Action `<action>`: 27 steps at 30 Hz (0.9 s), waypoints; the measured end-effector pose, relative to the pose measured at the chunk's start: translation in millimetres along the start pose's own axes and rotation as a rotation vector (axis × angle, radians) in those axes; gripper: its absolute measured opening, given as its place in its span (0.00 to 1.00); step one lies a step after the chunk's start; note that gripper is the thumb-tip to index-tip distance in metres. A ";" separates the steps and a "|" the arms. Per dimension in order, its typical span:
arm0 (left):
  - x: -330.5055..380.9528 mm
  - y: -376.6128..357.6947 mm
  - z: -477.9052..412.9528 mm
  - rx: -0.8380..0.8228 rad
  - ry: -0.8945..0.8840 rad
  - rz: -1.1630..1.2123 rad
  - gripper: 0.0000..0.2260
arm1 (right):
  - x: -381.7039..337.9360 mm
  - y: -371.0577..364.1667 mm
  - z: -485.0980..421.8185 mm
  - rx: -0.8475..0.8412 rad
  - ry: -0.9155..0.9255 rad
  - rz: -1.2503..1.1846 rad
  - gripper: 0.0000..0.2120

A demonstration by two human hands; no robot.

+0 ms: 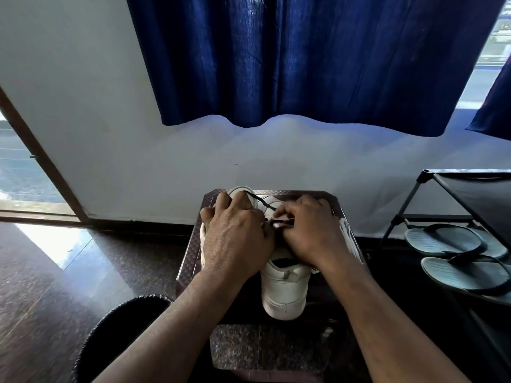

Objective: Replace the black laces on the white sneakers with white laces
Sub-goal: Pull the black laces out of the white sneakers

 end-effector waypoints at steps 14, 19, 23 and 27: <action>-0.3 2.0 0.0 -0.001 0.023 0.019 0.19 | 5.8 4.4 -0.4 0.269 -0.109 -0.544 0.08; 0.5 1.3 -0.8 -0.011 0.017 0.010 0.18 | 10.9 38.5 1.6 0.416 -0.232 -1.476 0.12; -0.1 0.2 -0.2 -0.004 0.016 0.006 0.20 | 4.2 23.6 0.0 0.324 -0.069 -0.626 0.08; -0.8 -1.5 -0.8 -0.010 0.021 -0.007 0.20 | -8.0 3.5 -1.3 -0.064 0.026 0.170 0.11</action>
Point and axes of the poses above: each hand's wrist, its own z-axis away from the middle knuckle, its own y-axis out of the back of the hand, x = y × z, the point moved 3 cm from there along -z, towards the middle knuckle, and after that the axes turned 1 degree about -x, right-handed, at the moved point
